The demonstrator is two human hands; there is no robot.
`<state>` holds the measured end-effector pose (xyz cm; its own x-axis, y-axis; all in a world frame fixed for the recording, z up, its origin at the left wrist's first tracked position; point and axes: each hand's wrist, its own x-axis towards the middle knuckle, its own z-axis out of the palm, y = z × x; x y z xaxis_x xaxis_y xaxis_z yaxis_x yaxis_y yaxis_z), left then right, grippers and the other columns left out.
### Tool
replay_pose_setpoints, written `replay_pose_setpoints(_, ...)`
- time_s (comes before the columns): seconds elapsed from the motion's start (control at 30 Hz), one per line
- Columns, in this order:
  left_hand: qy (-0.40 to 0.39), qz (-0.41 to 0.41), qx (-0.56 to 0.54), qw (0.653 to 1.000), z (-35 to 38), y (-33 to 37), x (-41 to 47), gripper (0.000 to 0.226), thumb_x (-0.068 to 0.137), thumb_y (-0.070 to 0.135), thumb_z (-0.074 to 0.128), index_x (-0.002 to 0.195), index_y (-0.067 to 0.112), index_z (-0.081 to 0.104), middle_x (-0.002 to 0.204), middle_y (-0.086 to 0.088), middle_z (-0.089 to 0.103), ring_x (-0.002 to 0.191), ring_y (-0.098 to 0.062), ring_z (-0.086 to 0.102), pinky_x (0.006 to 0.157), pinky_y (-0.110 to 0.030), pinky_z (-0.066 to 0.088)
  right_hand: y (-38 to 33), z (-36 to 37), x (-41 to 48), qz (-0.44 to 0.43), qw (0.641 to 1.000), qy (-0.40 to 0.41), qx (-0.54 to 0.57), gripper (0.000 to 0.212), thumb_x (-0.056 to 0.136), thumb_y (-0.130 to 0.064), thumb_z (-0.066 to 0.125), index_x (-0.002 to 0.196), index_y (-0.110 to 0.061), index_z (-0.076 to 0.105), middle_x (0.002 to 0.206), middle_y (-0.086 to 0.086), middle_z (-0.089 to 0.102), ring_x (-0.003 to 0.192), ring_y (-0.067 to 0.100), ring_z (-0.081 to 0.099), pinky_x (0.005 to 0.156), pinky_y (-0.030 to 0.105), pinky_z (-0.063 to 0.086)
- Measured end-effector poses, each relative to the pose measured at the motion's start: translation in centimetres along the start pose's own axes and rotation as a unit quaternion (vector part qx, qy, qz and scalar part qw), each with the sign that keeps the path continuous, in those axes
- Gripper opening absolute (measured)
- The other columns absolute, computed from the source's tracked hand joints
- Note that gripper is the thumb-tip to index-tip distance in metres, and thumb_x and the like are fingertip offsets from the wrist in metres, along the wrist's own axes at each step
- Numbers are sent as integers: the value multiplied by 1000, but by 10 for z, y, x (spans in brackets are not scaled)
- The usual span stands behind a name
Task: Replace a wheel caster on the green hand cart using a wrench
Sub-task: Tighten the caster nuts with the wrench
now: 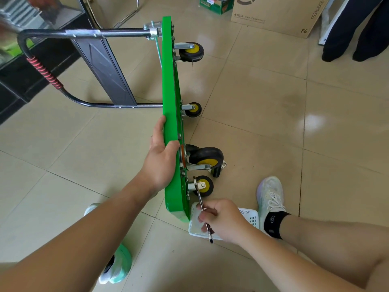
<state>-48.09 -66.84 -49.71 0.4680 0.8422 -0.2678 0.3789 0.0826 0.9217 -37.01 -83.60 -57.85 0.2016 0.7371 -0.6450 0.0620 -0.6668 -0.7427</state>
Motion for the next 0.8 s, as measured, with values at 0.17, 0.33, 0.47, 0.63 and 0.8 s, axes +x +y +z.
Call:
replay_pose_setpoints(0.17, 0, -5, 2, 1000, -1, 2, -2, 76, 81, 51, 41, 149, 62, 12, 143, 2, 50, 118, -22, 62, 104, -51, 50, -29, 1, -22, 12, 998, -57, 38, 14, 99, -15, 62, 106, -5, 69, 84, 6, 70, 59, 22, 69, 49, 24, 50)
replay_pose_setpoints(0.33, -2, -9, 3, 1000, -1, 2, -3, 78, 76, 55, 41, 148, 64, 12, 144, 3, 49, 121, -22, 60, 107, -52, 48, -49, 2, -25, 28, 993, -67, 89, 16, 101, -14, 59, 104, -1, 68, 78, 6, 70, 56, 25, 68, 47, 27, 50)
replay_pose_setpoints(0.47, -1, -8, 4, 1000, 0, 3, -3, 75, 81, 51, 41, 149, 62, 11, 144, 2, 49, 118, -23, 61, 105, -52, 49, -61, -1, -24, 34, 989, -83, 117, 16, 100, -9, 58, 106, 2, 67, 73, 6, 68, 53, 23, 67, 48, 29, 54)
replay_pose_setpoints(0.63, -1, -3, -1, 1000, 0, 2, -2, 74, 84, 46, 41, 150, 61, 12, 143, 2, 49, 116, -23, 62, 102, -52, 52, -64, 1, -20, 45, 987, -102, 115, 19, 100, -7, 57, 112, 7, 65, 75, 9, 66, 55, 25, 68, 49, 30, 55)
replay_pose_setpoints(0.8, 1, 5, -6, 1000, 1, 2, -1, 76, 85, 42, 39, 155, 54, 11, 144, 1, 49, 115, -20, 61, 100, -47, 52, -65, 1, -20, 45, 980, -108, 159, 24, 100, -6, 58, 114, 12, 62, 77, 13, 65, 55, 27, 67, 46, 29, 53)
